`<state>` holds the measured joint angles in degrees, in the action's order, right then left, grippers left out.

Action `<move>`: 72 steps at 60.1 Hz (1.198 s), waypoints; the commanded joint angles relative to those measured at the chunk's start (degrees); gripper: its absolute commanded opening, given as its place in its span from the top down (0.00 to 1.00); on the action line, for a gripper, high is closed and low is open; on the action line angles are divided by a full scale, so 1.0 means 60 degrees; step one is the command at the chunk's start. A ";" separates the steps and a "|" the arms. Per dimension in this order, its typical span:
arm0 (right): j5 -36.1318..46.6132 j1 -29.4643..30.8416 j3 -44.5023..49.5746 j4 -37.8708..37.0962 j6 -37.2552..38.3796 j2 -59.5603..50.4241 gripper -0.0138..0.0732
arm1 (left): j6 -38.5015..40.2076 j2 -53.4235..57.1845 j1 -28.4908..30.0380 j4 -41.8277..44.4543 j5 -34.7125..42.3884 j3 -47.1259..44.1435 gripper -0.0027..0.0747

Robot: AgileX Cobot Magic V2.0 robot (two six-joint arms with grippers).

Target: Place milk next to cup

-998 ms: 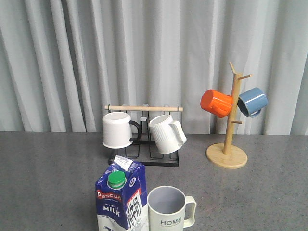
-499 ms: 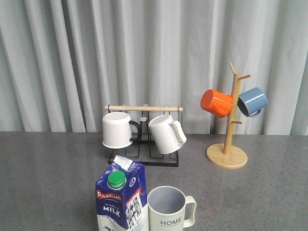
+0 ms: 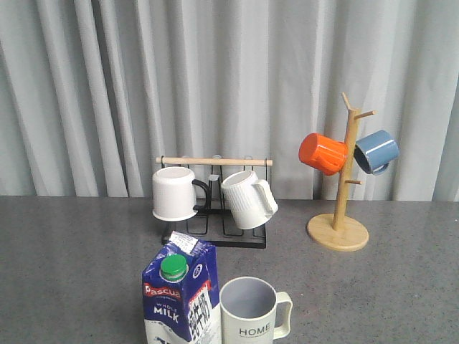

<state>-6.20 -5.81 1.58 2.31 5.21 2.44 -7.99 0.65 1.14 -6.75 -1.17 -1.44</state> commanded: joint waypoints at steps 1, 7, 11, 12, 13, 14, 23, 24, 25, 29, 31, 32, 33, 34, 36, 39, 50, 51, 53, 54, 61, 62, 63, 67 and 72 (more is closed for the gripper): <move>0.1034 0.0197 0.0086 -0.0112 0.0188 -0.0372 0.85 | 0.0009 0.0030 0.0027 -0.0046 0.0726 -0.0226 0.98; 0.1089 0.0188 0.0086 -0.0192 0.0155 -0.0609 0.85 | 0.0010 0.0030 0.0027 -0.0046 0.0718 -0.0226 0.98; 0.1135 0.0196 0.0086 -0.0192 0.0155 -0.0600 0.85 | 0.0010 0.0030 0.0027 -0.0046 0.0718 -0.0226 0.98; 0.1135 0.0196 0.0086 -0.0192 0.0155 -0.0600 0.85 | 0.0010 0.0030 0.0027 -0.0046 0.0718 -0.0226 0.98; 0.1135 0.0196 0.0086 -0.0192 0.0155 -0.0600 0.85 | 0.0010 0.0030 0.0027 -0.0046 0.0718 -0.0226 0.98; 0.1134 0.0196 0.0086 -0.0192 0.0141 -0.0600 0.85 | 0.0010 0.0030 0.0027 -0.0046 0.0718 -0.0226 0.98; 0.1134 0.0187 0.0086 -0.0184 0.0120 -0.0600 0.85 | 0.0010 0.0030 0.0027 -0.0046 0.0718 -0.0226 0.98; 0.1134 0.0187 0.0086 -0.0184 0.0120 -0.0600 0.85 | 0.0010 0.0030 0.0027 -0.0046 0.0718 -0.0226 0.98; 0.1134 0.0187 0.0086 -0.0184 0.0120 -0.0600 0.85 | 0.0010 0.0030 0.0027 -0.0046 0.0718 -0.0226 0.98; 0.1134 0.0187 0.0077 -0.0184 0.0120 -0.0600 0.85 | 0.0010 0.0030 0.0027 -0.0046 0.0718 -0.0226 0.98; 0.1134 0.0187 0.0077 -0.0184 0.0120 -0.0600 0.85 | 0.0010 0.0030 0.0027 -0.0046 0.0718 -0.0226 0.98; 0.1134 0.0187 0.0077 -0.0184 0.0120 -0.0600 0.85 | 0.0010 0.0030 0.0027 -0.0046 0.0718 -0.0226 0.98; 0.1134 0.0187 0.0077 -0.0184 0.0120 -0.0600 0.85 | 0.0010 0.0030 0.0027 -0.0046 0.0718 -0.0226 0.98; 0.1134 0.0187 0.0077 -0.0184 0.0120 -0.0600 0.85 | 0.0010 0.0030 0.0027 -0.0046 0.0718 -0.0226 0.98; 0.1134 0.0187 0.0077 -0.0184 0.0120 -0.0600 0.85 | 0.0010 0.0030 0.0027 -0.0046 0.0718 -0.0226 0.98; 0.1145 0.0187 0.0077 -0.0192 0.0069 -0.0600 0.85 | 0.0010 0.0030 0.0027 -0.0046 0.0718 -0.0226 0.98; 0.1864 0.0187 0.0077 -0.0449 -0.0695 -0.0600 0.85 | 0.0010 0.0030 0.0027 -0.0046 0.0717 -0.0226 0.97; 0.1969 0.0187 0.0077 -0.0449 -0.0868 -0.0600 0.85 | 0.0010 0.0030 0.0027 -0.0046 0.0717 -0.0226 0.97; 0.2167 0.0187 0.0077 -0.0439 -0.1038 -0.0600 0.85 | 0.0010 0.0030 0.0027 -0.0046 0.0717 -0.0226 0.97; 0.2223 0.0187 0.0077 -0.0439 -0.1093 -0.0600 0.85 | 0.0010 0.0030 0.0027 -0.0046 0.0717 -0.0226 0.97; 0.2354 0.0187 0.0077 -0.0439 -0.1210 -0.0600 0.85 | 0.0010 0.0030 0.0027 -0.0046 0.0717 -0.0226 0.97; 0.2345 0.0187 0.0077 -0.0439 -0.1210 -0.0600 0.85 | 0.0010 0.0030 0.0027 -0.0046 0.0717 -0.0226 0.97; 0.2318 0.0187 0.0077 -0.0439 -0.1210 -0.0600 0.85 | 0.0010 0.0030 0.0027 -0.0046 0.0717 -0.0226 0.97; 0.2295 0.0187 0.0077 -0.0439 -0.1210 -0.0600 0.85 | 0.0010 0.0030 0.0027 -0.0046 0.0717 -0.0226 0.97; 0.2283 0.0187 0.0077 -0.0439 -0.1210 -0.0600 0.85 | 0.0010 0.0030 0.0027 -0.0046 0.0717 -0.0226 0.97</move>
<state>3.23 -4.99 1.64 0.00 -1.48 -0.62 -7.99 0.65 1.14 -6.75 -1.17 -1.44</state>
